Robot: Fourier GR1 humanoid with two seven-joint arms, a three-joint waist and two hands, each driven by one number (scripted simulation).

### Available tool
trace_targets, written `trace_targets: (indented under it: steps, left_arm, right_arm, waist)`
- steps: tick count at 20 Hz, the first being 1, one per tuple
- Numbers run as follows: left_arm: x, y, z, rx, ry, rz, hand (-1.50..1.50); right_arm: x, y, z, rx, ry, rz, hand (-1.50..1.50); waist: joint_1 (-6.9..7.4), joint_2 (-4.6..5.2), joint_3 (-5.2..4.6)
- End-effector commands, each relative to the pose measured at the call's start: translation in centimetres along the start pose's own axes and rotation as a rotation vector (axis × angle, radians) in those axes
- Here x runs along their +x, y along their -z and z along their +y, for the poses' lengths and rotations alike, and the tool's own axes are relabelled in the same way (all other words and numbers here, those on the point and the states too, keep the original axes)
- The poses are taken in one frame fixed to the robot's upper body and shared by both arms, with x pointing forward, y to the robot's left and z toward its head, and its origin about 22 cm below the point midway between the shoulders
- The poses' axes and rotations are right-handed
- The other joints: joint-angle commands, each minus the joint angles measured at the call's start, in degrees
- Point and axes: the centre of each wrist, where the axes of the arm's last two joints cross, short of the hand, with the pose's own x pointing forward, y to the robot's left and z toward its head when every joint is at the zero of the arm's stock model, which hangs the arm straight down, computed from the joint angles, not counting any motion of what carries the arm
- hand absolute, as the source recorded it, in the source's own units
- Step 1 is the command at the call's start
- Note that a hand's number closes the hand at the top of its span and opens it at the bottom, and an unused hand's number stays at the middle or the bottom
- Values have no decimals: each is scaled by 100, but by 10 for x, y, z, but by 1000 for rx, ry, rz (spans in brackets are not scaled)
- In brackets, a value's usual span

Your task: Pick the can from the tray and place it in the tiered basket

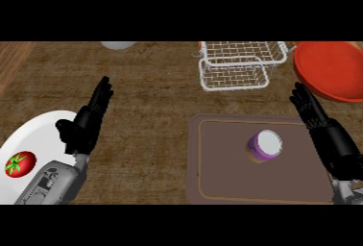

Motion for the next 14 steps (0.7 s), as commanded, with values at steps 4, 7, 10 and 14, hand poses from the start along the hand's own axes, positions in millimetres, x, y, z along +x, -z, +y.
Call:
trace_targets:
  steps: [4, 7, 10, 14]
  left_arm:
    - [-30, -21, -4, -89, -7, 4, 0]
    - [-27, -23, -16, -189, -47, 69, 0]
    - [-39, -23, 3, -180, -84, 85, 0]
    - [-32, -36, -17, -167, -70, 69, 0]
  right_arm:
    - [28, 50, 77, 112, 117, 62, -150]
    - [12, 61, 67, 12, -281, 55, -150]
    - [-10, 67, 138, 97, 219, 113, -150]
    - [16, 70, 140, 75, 101, -89, -150]
  waist:
    - [-1, 16, -10]
    - [86, 30, -49]
    - [-9, 43, 3]
    - [-91, -13, 2]
